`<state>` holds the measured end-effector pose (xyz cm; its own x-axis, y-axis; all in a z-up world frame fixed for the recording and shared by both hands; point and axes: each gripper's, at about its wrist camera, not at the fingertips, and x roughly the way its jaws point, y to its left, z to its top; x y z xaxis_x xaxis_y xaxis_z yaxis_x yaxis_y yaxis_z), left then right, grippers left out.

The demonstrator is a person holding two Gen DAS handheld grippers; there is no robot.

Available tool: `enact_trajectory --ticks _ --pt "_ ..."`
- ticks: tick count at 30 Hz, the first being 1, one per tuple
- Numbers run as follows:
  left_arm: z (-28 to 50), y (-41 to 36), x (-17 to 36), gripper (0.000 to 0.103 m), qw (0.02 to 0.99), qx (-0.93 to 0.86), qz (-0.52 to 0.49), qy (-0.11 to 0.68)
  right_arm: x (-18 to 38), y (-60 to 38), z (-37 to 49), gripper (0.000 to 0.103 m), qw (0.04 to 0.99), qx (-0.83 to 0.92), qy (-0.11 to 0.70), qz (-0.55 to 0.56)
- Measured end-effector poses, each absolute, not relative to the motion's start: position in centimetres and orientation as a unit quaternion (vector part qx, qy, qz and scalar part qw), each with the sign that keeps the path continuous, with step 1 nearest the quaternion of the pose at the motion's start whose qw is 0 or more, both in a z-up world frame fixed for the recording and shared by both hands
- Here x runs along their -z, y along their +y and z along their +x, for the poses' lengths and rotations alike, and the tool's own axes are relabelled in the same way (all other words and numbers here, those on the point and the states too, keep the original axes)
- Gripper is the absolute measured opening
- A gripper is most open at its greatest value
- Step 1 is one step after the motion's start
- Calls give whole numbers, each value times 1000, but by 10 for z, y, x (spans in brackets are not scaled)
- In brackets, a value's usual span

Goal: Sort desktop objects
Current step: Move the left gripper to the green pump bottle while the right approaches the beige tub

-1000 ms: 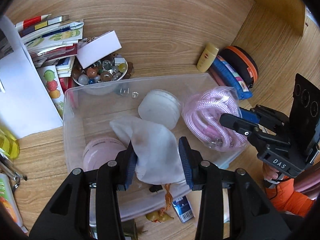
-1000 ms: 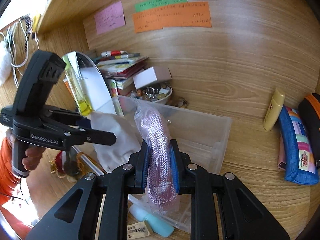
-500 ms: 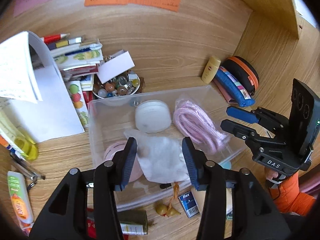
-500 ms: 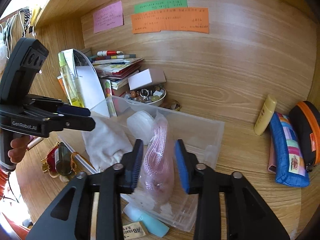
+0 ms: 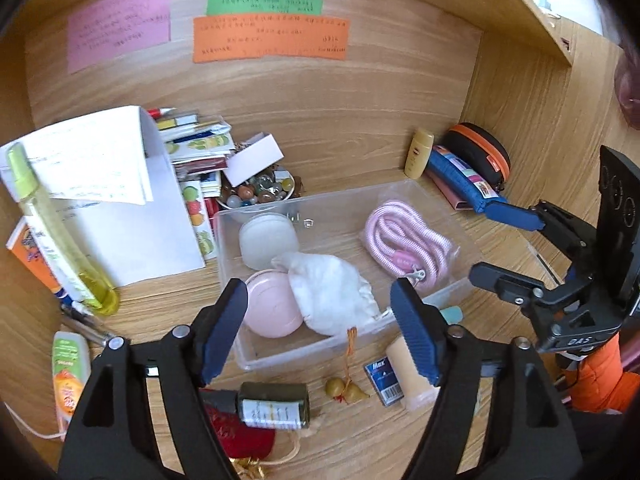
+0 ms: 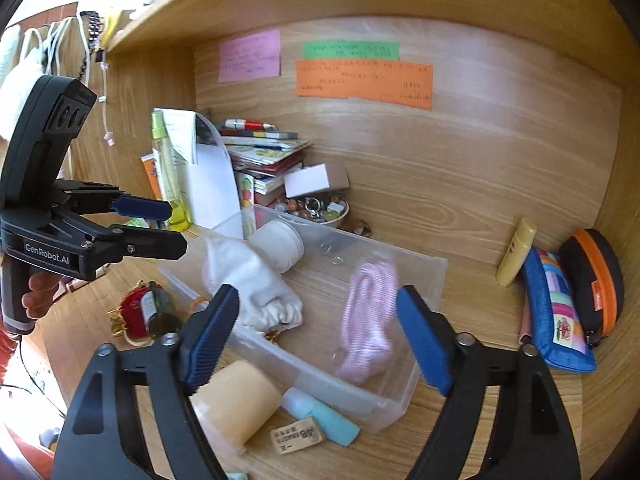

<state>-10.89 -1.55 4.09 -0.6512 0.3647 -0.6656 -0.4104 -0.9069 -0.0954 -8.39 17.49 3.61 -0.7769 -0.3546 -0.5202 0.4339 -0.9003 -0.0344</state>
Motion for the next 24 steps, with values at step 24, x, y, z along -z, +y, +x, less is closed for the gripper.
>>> enact_trajectory --ticks 24 --pt "-59 -90 24 89 131 -908 -398 2 8 158 -42 89 232 914 47 330"
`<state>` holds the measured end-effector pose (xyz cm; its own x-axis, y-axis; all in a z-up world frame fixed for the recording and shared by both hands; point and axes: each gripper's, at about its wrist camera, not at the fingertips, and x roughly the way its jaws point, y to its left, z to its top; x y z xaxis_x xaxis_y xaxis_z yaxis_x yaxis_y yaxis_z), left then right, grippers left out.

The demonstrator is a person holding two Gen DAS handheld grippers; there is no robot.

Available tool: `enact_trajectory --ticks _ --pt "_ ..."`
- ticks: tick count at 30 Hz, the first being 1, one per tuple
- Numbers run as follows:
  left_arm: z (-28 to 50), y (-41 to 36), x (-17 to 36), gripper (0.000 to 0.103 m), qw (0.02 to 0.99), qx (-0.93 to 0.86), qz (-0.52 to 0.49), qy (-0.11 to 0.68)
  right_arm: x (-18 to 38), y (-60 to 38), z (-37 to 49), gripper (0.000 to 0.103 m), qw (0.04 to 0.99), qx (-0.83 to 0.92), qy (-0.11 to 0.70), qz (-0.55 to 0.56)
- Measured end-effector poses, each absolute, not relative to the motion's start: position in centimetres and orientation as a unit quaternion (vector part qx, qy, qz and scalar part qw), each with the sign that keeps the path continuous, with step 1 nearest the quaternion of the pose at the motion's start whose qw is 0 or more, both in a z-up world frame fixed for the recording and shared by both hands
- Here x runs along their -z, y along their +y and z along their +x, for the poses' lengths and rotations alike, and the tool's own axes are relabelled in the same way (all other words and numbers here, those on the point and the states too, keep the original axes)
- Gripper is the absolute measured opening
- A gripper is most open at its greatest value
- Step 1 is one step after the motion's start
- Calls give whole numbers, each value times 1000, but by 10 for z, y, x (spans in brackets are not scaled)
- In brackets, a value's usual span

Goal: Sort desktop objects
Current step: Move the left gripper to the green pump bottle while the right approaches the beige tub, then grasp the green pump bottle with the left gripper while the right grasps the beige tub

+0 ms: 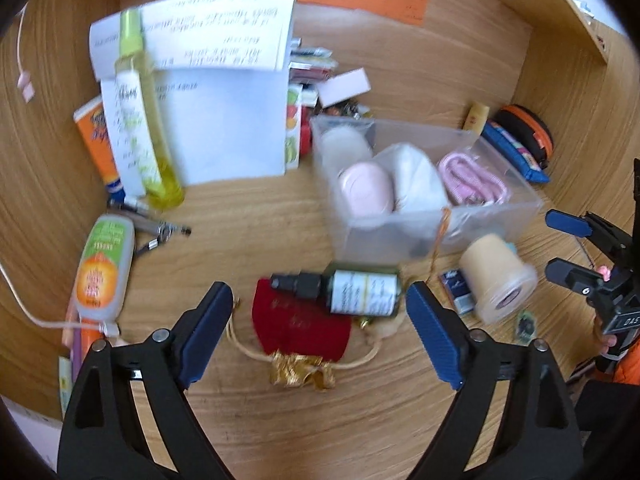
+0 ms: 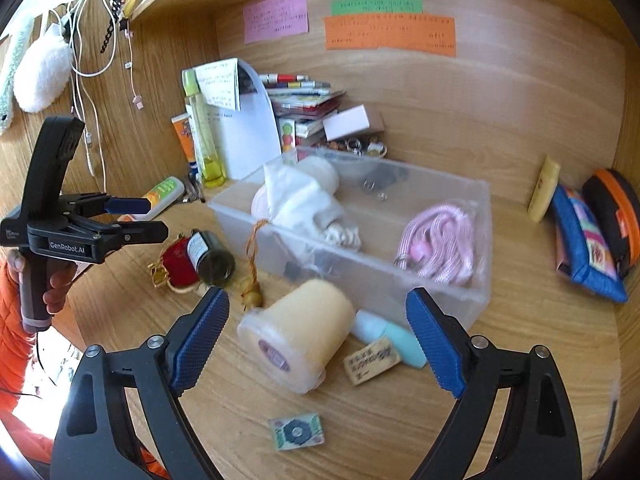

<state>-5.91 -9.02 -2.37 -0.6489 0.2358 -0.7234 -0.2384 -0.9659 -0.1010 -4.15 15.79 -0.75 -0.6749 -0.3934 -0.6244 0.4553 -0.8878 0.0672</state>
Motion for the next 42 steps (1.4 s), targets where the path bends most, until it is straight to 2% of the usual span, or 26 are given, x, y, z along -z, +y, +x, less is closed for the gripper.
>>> enact_trajectory --ticks 13,34,36,39,42 --pt "-73 -69 57 90 166 -887 -431 4 39 143 -42 89 240 895 41 373" --pt "-100 -52 80 91 142 -887 -440 6 60 123 -69 88 238 882 50 403" --pt "-99 -54 79 89 143 -889 -435 2 62 124 -72 86 239 878 44 412" --pt "-99 -57 78 76 135 -892 -431 -1 63 126 -74 84 243 877 33 414" --pt "-100 -61 77 74 128 -895 -427 -8 61 126 -73 82 245 876 28 414"
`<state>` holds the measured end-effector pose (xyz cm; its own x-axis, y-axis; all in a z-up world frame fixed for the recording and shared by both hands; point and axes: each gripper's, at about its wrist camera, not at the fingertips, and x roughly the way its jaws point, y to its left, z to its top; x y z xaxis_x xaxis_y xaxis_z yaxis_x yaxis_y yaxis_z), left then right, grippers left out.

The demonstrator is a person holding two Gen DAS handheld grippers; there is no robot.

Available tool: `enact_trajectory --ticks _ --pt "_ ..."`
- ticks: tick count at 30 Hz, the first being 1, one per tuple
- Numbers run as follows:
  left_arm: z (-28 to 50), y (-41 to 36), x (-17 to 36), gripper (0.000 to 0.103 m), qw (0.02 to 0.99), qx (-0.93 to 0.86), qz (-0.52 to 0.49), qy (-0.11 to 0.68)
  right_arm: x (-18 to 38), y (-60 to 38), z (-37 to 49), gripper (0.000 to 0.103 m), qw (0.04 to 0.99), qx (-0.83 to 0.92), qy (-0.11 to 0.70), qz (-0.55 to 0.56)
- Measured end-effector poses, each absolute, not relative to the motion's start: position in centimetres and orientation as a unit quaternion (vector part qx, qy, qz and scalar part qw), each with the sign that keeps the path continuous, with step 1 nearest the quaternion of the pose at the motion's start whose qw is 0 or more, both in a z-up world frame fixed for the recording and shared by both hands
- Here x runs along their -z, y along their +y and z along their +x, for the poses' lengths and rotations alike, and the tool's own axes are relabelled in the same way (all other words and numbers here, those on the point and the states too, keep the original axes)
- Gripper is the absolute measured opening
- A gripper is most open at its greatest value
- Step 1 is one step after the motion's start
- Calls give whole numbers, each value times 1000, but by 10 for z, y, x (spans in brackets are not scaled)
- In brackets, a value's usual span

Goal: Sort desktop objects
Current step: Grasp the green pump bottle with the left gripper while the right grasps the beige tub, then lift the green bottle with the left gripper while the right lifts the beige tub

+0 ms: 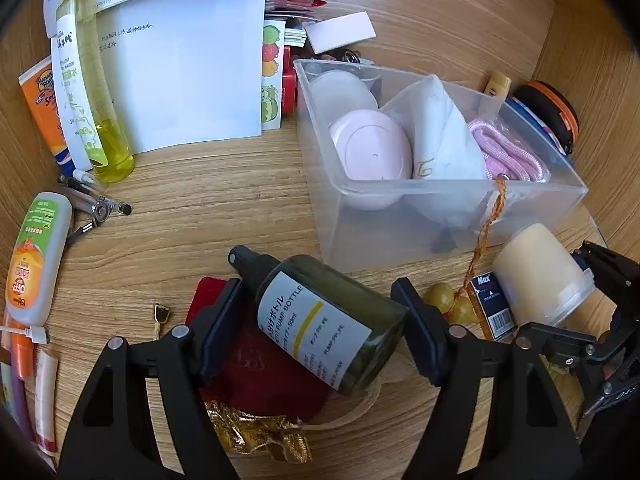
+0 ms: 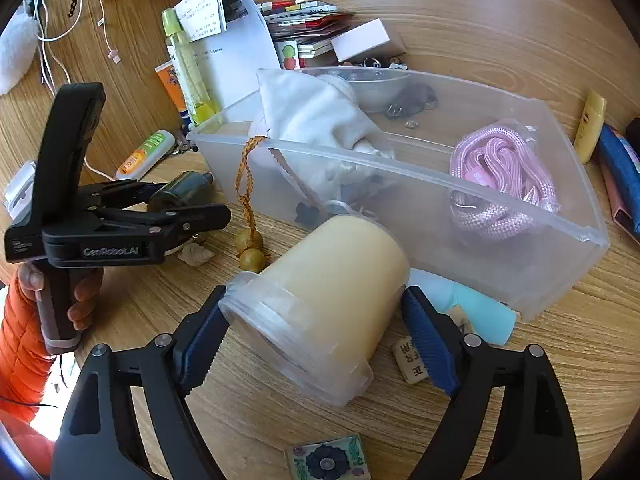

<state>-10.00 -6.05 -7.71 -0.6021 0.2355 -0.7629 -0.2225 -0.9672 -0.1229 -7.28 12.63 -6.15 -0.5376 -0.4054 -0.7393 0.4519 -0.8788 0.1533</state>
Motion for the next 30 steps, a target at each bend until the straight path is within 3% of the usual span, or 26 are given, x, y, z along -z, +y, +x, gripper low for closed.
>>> enact_trajectory --ticks 13,27,28,29,30 --pt "-92 -60 70 74 121 -906 -406 -15 57 136 -60 66 268 875 -1 403" --pt "-66 -51 37 74 141 -920 -365 -21 35 151 -45 63 272 888 -19 370" --pt "-65 -50 35 74 142 -921 -361 -22 34 152 -44 35 270 891 -19 365" --pt "-65 -49 32 74 144 -922 -359 -23 29 154 -43 24 277 892 -24 357" --pt "-64 -48 30 74 146 -922 -357 -23 23 159 -44 21 295 884 -38 361"
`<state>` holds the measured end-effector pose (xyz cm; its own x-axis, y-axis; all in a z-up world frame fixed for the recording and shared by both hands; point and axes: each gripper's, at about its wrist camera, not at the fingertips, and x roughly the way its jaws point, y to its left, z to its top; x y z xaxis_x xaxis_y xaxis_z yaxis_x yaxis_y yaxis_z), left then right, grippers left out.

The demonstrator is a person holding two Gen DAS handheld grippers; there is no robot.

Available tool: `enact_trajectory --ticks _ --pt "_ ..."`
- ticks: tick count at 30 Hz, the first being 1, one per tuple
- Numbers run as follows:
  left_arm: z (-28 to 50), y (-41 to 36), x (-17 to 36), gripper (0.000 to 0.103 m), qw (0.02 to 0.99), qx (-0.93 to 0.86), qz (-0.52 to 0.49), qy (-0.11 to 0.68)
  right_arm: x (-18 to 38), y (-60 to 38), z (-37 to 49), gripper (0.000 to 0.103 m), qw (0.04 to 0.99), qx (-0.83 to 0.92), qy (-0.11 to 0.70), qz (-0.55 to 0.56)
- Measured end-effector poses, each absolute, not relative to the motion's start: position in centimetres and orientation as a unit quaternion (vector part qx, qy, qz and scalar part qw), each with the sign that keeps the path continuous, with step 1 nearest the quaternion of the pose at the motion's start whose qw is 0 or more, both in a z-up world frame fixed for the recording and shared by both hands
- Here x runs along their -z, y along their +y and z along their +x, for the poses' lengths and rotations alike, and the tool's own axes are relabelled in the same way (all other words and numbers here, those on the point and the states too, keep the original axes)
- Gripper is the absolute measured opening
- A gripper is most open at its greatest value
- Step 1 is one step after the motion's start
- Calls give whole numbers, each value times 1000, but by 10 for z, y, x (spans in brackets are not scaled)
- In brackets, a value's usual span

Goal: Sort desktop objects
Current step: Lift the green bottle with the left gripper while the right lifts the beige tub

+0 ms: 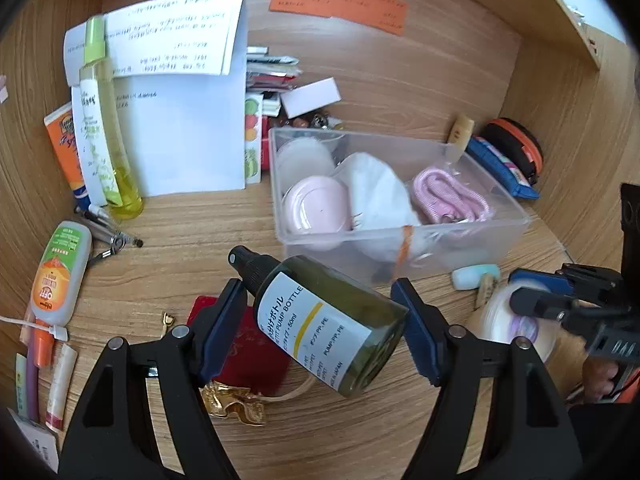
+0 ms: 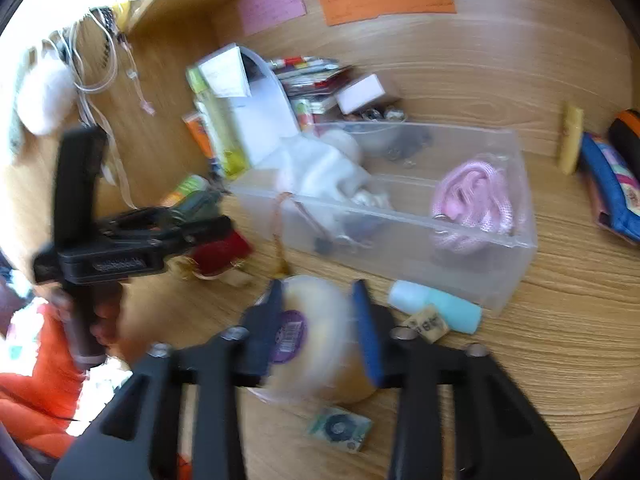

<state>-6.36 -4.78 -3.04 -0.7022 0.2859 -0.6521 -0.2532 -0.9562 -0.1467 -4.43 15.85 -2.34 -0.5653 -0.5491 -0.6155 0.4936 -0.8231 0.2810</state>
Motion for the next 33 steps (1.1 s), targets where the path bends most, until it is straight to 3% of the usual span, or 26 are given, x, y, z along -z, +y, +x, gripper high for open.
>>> enact_trajectory --ticks 4,8,12,15,23,28,33 --pt "-62 -44 26 74 151 -924 -351 -25 8 163 -41 25 275 896 -15 349" --pt "-59 -42 31 74 154 -920 -359 -30 10 167 -31 66 257 902 4 347" --pt "-56 -40 35 74 159 -916 -367 -36 11 166 -18 71 249 908 35 334" --pt "-50 -36 35 74 164 -915 -366 -39 16 170 -15 81 227 912 52 339" --pt "-39 -22 35 74 181 -914 -362 -38 42 165 -28 81 225 901 48 368" --pt "-38 -19 34 74 179 -914 -362 -36 44 158 -30 66 234 898 50 370" --pt "-39 -20 33 74 185 -914 -358 -37 45 157 -33 66 235 894 38 379"
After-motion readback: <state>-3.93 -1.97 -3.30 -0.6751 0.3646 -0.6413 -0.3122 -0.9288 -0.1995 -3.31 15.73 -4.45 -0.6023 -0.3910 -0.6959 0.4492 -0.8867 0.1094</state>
